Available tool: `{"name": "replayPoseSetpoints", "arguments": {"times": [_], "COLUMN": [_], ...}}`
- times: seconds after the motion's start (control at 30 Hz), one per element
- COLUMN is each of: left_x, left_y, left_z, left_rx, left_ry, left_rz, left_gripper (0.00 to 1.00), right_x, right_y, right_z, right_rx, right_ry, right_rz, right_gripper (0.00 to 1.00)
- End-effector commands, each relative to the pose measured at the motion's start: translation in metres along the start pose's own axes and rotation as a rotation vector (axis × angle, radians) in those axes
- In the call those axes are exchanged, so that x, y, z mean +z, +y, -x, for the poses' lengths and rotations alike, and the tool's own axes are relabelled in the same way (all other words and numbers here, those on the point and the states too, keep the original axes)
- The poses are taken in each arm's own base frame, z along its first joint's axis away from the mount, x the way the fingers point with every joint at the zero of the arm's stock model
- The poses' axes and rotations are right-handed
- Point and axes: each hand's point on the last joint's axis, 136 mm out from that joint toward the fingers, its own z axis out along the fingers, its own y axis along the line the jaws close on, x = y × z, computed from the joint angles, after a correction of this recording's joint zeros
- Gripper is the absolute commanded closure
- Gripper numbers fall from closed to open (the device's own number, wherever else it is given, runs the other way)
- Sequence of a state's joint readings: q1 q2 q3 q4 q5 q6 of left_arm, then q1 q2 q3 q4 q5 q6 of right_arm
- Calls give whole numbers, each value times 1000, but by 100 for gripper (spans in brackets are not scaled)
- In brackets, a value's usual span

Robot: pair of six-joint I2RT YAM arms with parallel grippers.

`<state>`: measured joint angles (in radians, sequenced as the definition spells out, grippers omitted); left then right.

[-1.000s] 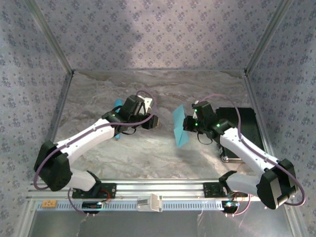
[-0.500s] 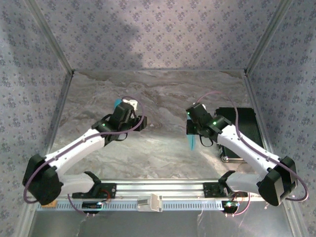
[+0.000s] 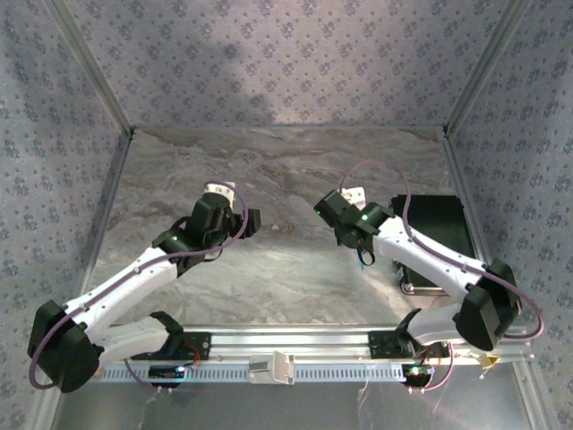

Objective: Fold a paper plane with a square sheet of paper (pick it up from the middle)
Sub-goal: Turn over the paper at the center of the table.

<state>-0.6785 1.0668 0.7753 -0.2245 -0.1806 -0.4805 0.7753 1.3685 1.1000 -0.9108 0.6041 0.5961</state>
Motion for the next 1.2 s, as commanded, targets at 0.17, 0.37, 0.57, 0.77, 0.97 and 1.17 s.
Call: {"name": "replayPoseSetpoints", "arguments": {"times": [0.17, 0.37, 0.57, 0.77, 0.97, 1.17], "left_x": [-21, -41, -47, -33, -2, 33], "left_y": [15, 39, 59, 40, 13, -28], "left_z": [23, 30, 23, 13, -7, -40], "left_rx": [-46, -103, -130, -117, -101, -128], "left_ry": [-120, -216, -201, -132, 17, 209], "left_rz": [66, 152, 228, 106, -21, -223], "left_gripper": [9, 3, 1, 6, 22, 42], "right_x": [18, 31, 18, 11, 10, 29], "right_y": [37, 133, 209, 213, 180, 136], "right_z": [-11, -27, -27, -26, -27, -38], "right_rx": [-99, -157, -10, 52, 199, 361], "right_ry": [36, 141, 181, 195, 189, 208], "right_rz": [-85, 143, 584, 825, 972, 975], "right_gripper": [98, 96, 80, 60, 63, 73]}}
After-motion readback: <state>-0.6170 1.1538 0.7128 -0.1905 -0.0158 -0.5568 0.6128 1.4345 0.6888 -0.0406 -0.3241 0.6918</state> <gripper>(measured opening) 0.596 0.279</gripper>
